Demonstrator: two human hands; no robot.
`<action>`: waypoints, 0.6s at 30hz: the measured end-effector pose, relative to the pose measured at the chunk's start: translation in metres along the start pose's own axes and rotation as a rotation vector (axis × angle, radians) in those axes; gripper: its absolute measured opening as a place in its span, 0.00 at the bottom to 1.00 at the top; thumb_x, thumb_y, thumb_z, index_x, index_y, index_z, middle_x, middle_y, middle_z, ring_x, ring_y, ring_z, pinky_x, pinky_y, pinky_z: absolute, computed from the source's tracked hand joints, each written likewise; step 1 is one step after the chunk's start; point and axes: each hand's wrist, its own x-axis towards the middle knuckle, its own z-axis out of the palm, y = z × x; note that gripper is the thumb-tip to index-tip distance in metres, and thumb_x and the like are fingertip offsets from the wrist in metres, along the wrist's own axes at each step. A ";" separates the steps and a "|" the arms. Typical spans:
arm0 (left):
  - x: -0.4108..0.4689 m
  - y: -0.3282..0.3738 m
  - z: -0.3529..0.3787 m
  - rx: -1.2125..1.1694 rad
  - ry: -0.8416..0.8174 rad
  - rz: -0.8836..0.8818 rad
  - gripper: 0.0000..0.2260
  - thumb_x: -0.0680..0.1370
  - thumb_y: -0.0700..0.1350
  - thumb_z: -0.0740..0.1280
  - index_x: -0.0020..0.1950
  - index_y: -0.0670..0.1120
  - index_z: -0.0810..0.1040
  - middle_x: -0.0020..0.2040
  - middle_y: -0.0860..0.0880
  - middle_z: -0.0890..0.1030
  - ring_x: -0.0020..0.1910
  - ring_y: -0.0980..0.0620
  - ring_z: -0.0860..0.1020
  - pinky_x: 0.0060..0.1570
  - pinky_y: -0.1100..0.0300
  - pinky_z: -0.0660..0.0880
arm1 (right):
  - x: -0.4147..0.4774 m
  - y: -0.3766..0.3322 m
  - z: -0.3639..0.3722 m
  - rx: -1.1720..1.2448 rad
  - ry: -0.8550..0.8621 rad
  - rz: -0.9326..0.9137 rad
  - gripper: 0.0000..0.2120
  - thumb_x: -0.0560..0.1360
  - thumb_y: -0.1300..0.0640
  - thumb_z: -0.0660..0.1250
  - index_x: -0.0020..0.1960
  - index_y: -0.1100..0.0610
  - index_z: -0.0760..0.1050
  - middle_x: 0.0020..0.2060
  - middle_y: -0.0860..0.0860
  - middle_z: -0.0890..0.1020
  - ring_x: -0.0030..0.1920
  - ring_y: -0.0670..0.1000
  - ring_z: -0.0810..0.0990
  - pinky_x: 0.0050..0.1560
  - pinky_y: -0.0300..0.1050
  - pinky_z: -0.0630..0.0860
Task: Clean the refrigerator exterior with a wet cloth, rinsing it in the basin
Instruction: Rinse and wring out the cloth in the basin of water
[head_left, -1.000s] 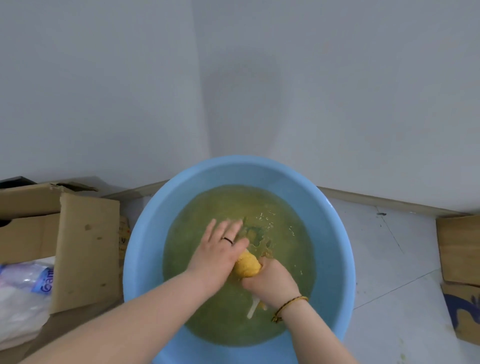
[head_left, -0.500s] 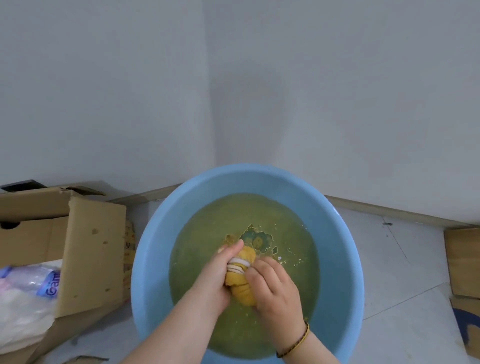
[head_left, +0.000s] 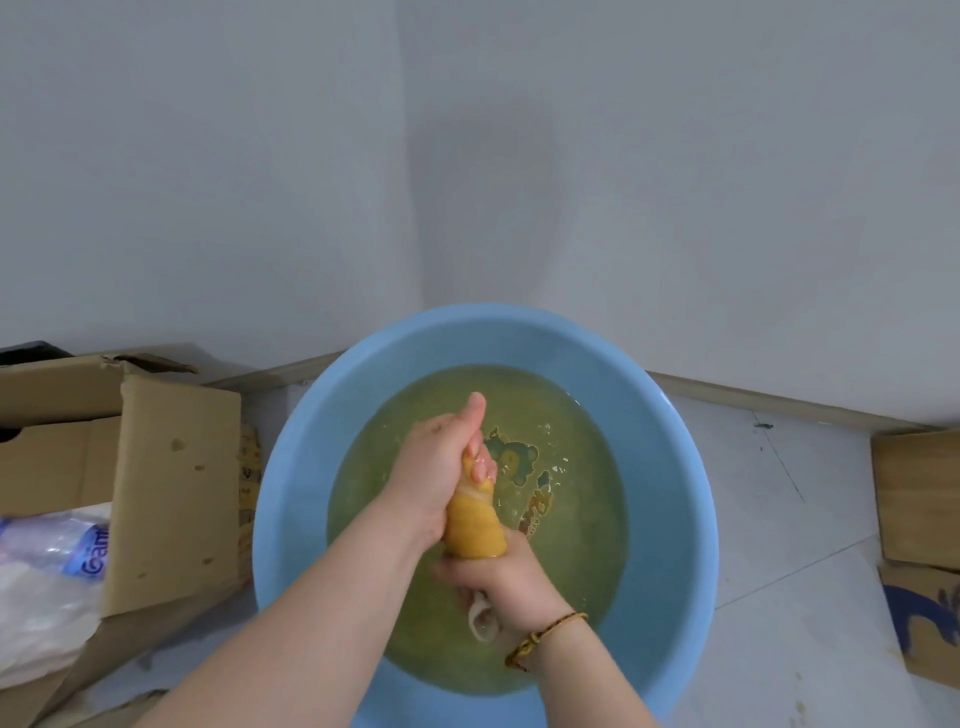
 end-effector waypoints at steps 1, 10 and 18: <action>-0.002 -0.002 0.002 0.049 -0.026 0.011 0.21 0.77 0.51 0.59 0.26 0.44 0.64 0.18 0.51 0.67 0.21 0.54 0.69 0.28 0.65 0.70 | -0.002 0.000 -0.004 0.095 -0.093 0.052 0.11 0.58 0.67 0.69 0.29 0.59 0.67 0.17 0.47 0.69 0.19 0.44 0.66 0.22 0.34 0.65; -0.017 0.015 -0.021 -0.113 -0.312 -0.159 0.17 0.78 0.52 0.53 0.61 0.47 0.74 0.32 0.48 0.83 0.27 0.56 0.79 0.29 0.66 0.75 | -0.003 0.002 -0.020 -0.882 0.395 -0.591 0.04 0.64 0.60 0.66 0.33 0.59 0.73 0.26 0.48 0.74 0.28 0.47 0.72 0.27 0.37 0.67; -0.041 0.010 -0.024 0.352 -0.703 -0.687 0.20 0.68 0.43 0.74 0.56 0.49 0.70 0.49 0.47 0.79 0.44 0.50 0.81 0.32 0.56 0.79 | -0.018 -0.044 -0.053 -1.715 0.454 -1.332 0.07 0.66 0.62 0.58 0.42 0.54 0.68 0.24 0.46 0.73 0.23 0.47 0.69 0.23 0.37 0.62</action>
